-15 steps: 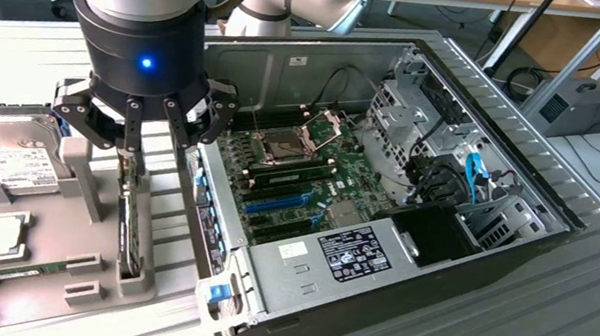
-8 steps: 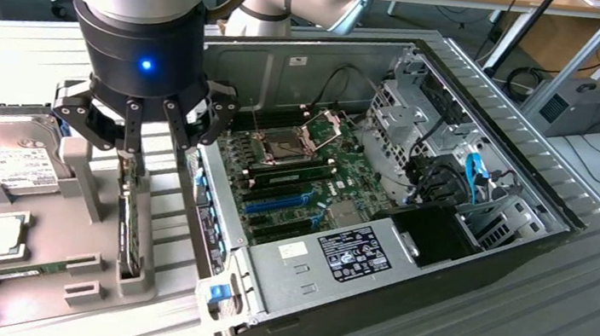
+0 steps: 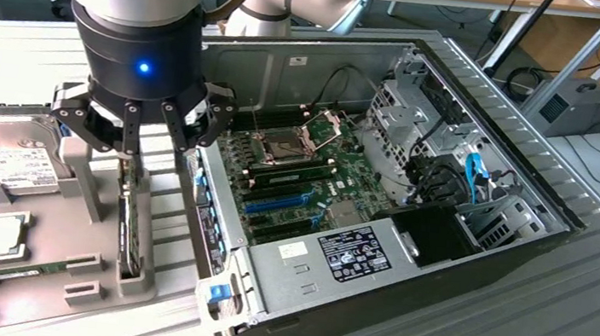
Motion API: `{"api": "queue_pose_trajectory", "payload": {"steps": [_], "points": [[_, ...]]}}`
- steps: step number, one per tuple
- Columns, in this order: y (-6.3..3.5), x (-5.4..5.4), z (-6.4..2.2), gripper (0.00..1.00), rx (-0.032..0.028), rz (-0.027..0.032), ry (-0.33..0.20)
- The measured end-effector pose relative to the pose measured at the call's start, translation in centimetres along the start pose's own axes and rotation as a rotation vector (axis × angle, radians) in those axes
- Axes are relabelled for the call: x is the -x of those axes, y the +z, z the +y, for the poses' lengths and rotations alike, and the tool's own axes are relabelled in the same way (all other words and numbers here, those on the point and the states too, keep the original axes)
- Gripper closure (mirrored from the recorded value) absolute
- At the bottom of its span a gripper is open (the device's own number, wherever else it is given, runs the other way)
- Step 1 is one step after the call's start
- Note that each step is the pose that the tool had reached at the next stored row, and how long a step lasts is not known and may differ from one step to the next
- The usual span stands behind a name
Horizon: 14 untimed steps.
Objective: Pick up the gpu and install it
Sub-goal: 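Pick up the gpu and move the gpu toward the slot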
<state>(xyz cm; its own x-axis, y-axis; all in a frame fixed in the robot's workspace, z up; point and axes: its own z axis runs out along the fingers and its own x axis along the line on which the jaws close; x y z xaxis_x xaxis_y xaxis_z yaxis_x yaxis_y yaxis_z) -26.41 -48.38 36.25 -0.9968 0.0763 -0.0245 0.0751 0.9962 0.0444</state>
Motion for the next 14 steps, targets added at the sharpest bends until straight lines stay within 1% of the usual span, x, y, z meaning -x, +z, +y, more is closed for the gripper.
{"api": "queue_pose_trajectory", "payload": {"steps": [8,14], "points": [[0.20,-0.24,-0.03,0.58,0.0000,0.0000,0.000],[0.31,-0.66,-0.07,0.58,-0.0001,0.0001,0.000]]}}
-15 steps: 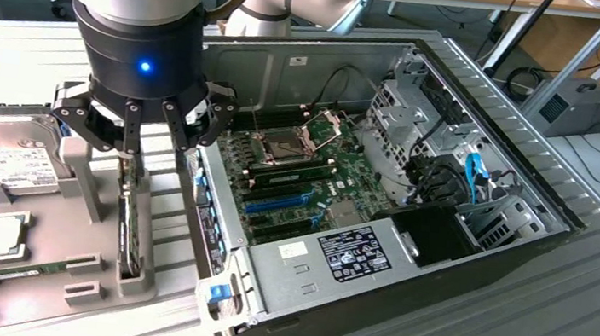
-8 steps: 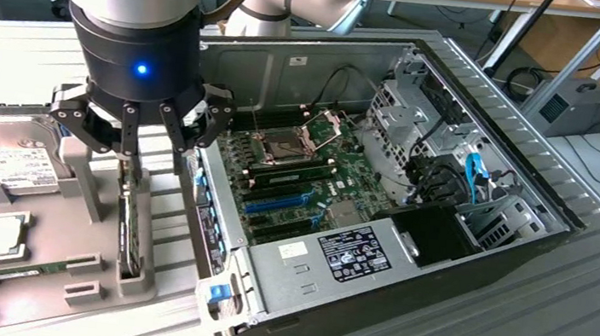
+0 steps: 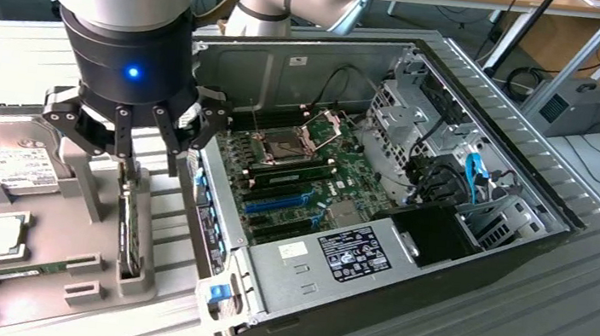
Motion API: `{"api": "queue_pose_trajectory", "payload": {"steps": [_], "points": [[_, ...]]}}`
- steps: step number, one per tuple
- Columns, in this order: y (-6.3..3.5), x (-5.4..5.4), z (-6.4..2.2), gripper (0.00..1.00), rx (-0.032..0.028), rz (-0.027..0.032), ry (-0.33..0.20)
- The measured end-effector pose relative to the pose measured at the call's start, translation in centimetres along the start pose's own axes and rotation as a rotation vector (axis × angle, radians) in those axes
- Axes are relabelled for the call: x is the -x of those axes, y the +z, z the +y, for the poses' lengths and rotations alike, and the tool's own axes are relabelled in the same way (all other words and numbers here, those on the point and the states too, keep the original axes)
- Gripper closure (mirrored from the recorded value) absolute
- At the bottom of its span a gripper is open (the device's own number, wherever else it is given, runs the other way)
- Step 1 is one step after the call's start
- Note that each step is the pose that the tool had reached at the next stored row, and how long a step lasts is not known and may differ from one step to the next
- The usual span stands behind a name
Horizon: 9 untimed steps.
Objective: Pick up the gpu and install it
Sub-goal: 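Pick up the gpu and move the gpu toward the slot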
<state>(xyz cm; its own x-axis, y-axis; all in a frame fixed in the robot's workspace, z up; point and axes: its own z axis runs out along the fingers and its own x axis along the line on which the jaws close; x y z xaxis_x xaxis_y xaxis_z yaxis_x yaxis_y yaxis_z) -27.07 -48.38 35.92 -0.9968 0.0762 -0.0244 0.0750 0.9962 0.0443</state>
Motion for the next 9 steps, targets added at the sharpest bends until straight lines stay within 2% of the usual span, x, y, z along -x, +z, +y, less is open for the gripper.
{"api": "queue_pose_trajectory", "payload": {"steps": [9], "points": [[0.30,-0.85,-0.07,0.58,0.0002,-0.0002,0.000]]}}
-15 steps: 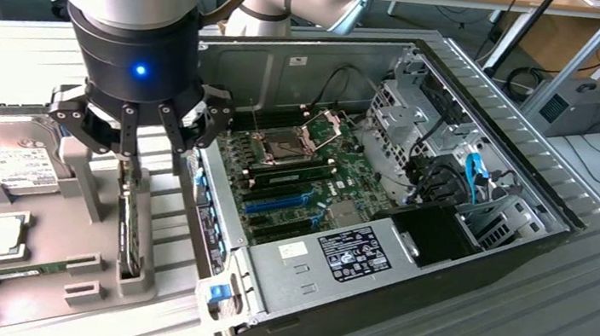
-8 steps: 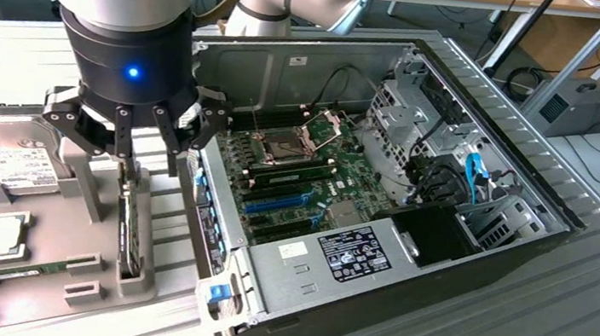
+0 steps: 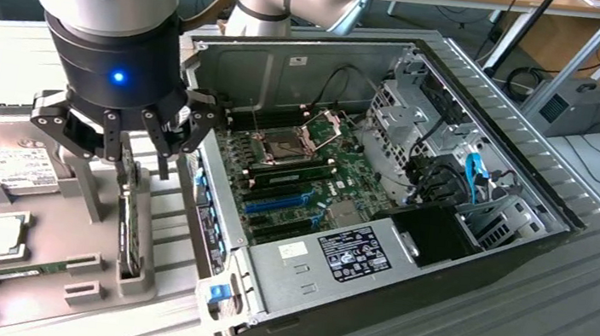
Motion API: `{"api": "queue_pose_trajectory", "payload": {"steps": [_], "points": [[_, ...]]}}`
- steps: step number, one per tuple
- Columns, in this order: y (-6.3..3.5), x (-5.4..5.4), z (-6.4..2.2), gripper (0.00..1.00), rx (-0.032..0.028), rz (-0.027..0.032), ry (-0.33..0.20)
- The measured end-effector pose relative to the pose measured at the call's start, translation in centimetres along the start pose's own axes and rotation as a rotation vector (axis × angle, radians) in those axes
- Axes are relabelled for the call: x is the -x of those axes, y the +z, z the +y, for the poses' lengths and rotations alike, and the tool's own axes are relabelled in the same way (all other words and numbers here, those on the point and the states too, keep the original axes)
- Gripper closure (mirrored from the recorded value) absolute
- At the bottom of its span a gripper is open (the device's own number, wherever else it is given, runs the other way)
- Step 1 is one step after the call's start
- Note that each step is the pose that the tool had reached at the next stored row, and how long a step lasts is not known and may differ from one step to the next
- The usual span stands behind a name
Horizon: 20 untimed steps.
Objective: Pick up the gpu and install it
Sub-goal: 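Pick up the gpu and move the gpu toward the slot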
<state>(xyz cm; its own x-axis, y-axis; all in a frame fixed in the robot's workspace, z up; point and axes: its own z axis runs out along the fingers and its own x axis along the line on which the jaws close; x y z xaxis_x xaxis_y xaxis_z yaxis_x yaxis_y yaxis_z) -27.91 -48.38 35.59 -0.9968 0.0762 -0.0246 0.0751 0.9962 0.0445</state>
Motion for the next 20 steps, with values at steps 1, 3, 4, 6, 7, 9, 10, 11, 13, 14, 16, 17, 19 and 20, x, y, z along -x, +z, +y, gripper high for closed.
{"api": "queue_pose_trajectory", "payload": {"steps": [1,3,4,6,7,9,10,11,13,14,16,17,19,20], "points": [[0.03,-0.05,-0.01,0.58,-0.0001,0.0000,0.000],[0.12,-0.22,-0.02,0.58,-0.0001,0.0001,0.000],[0.17,-0.29,-0.03,0.58,0.0000,0.0000,0.000],[0.21,-0.34,-0.04,0.58,-0.0003,0.0003,0.000],[0.23,-0.35,-0.04,0.58,-0.0004,0.0004,0.000],[0.29,-0.37,-0.04,0.58,-0.0001,0.0002,0.000],[0.31,-0.37,-0.04,0.58,-0.0002,0.0002,0.000],[0.33,-0.37,-0.05,0.58,-0.0003,0.0002,0.000],[0.39,-0.37,-0.05,0.58,-0.0002,0.0002,0.000],[0.41,-0.38,-0.05,0.58,-0.0002,0.0002,0.000],[0.45,-0.38,-0.05,0.58,-0.0002,0.0002,0.000],[0.47,-0.38,-0.05,0.58,-0.0002,0.0002,0.000],[0.53,-0.38,-0.06,0.58,-0.0002,0.0002,0.000],[0.55,-0.38,-0.06,0.58,-0.0002,0.0001,0.000]]}}
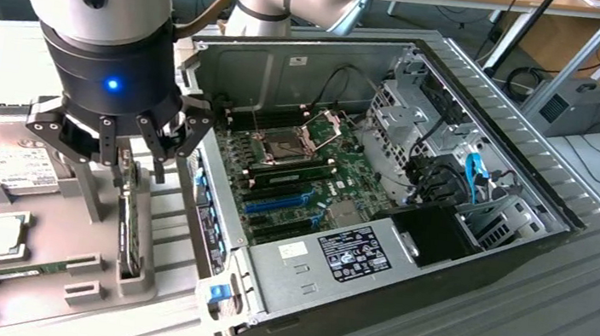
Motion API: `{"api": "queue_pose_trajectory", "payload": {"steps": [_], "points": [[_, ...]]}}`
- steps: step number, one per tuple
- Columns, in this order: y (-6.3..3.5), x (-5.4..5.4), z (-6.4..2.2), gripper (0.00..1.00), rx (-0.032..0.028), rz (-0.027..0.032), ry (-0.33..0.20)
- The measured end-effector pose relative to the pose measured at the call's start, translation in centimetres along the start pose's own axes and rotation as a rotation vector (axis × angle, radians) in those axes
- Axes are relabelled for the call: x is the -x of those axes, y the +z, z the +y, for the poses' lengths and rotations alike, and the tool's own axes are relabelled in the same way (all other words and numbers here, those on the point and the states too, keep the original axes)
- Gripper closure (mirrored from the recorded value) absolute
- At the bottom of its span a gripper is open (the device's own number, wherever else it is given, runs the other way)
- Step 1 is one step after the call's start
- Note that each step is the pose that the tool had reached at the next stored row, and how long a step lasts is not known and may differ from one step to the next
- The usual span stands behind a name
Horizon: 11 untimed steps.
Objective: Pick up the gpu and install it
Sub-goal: 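Pick up the gpu and move the gpu toward the slot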
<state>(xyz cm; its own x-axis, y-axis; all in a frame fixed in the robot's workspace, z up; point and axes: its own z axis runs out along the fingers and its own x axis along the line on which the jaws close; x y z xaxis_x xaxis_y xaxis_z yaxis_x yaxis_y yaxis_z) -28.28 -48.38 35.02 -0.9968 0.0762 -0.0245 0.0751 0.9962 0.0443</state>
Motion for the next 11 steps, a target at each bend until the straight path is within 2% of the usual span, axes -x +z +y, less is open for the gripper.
{"api": "queue_pose_trajectory", "payload": {"steps": [11], "points": [[0.22,-0.01,-0.01,0.58,0.0000,0.0000,0.000]]}}
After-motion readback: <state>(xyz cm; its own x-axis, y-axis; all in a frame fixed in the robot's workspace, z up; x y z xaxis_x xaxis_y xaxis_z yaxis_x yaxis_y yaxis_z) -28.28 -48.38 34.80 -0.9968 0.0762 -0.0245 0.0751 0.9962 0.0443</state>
